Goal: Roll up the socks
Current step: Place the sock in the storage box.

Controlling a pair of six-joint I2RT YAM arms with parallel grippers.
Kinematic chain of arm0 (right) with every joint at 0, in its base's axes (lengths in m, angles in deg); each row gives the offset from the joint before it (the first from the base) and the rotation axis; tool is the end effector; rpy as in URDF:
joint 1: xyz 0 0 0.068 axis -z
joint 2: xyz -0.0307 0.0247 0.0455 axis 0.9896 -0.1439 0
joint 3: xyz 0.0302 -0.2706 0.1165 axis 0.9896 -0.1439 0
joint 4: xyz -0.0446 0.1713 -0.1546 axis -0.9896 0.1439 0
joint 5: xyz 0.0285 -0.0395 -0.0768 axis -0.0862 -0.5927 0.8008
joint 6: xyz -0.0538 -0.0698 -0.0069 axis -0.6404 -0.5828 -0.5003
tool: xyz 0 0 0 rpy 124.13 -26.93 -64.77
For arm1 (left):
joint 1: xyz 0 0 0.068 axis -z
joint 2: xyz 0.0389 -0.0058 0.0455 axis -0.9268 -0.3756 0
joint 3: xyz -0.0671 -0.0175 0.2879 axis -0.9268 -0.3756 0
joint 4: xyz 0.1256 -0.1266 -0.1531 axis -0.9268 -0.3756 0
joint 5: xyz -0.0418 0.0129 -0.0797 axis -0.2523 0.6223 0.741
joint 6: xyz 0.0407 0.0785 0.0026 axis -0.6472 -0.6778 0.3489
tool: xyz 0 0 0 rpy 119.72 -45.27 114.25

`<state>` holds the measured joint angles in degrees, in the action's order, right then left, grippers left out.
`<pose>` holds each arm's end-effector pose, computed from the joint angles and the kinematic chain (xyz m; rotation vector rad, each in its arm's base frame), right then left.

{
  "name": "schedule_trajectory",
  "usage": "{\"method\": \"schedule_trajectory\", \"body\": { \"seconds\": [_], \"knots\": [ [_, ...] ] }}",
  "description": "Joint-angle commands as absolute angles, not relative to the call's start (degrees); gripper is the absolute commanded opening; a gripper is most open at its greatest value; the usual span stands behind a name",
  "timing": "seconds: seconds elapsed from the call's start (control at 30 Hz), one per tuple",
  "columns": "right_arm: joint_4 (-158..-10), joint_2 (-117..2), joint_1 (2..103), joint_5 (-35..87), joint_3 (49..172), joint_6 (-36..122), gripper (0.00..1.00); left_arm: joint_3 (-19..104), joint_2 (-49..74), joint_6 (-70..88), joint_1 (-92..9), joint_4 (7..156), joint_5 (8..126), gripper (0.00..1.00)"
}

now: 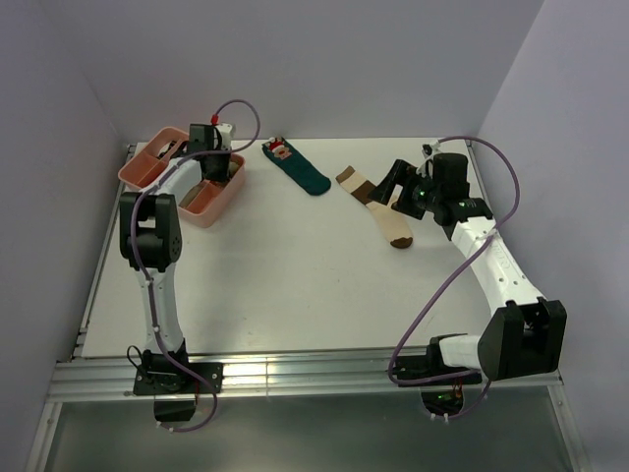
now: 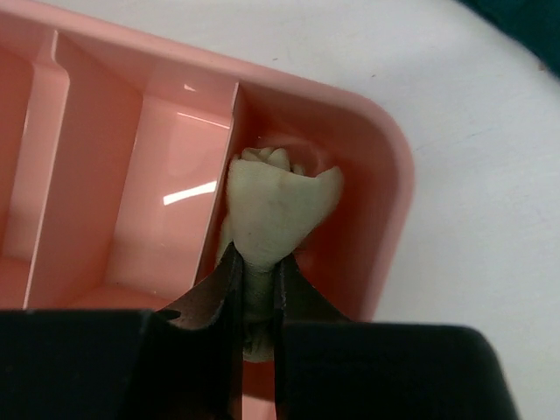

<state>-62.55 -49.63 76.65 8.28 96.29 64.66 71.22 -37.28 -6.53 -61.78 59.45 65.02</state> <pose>0.2789 0.0582 0.3210 0.1926 2.2042 0.8060 0.5139 -0.0641 0.2063 0.2531 2.3316 -0.1519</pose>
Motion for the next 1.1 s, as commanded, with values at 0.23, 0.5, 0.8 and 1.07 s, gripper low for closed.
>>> {"method": "schedule_trajectory", "body": {
  "seconds": [0.23, 0.5, 0.8, 1.07],
  "knots": [
    [-65.3, -49.3, 77.2, 8.2, 96.2, 64.1, 0.90, 75.0, -38.6, -5.8, -62.8, 57.6, 66.9, 0.32],
    [-66.1, -48.6, 77.2, 7.7, 95.1, 64.2, 0.90, 74.7, -36.4, -5.8, -62.8, 57.1, 66.7, 0.42],
    [-66.8, -47.5, 77.2, 7.0, 94.2, 64.5, 0.90, 73.7, -34.7, -5.1, -62.8, 57.2, 66.6, 0.45],
    [-66.6, -46.4, 77.3, 6.8, 94.0, 64.2, 0.90, 72.6, -31.3, -3.7, -62.8, 56.5, 66.2, 0.48]
  ]
}}
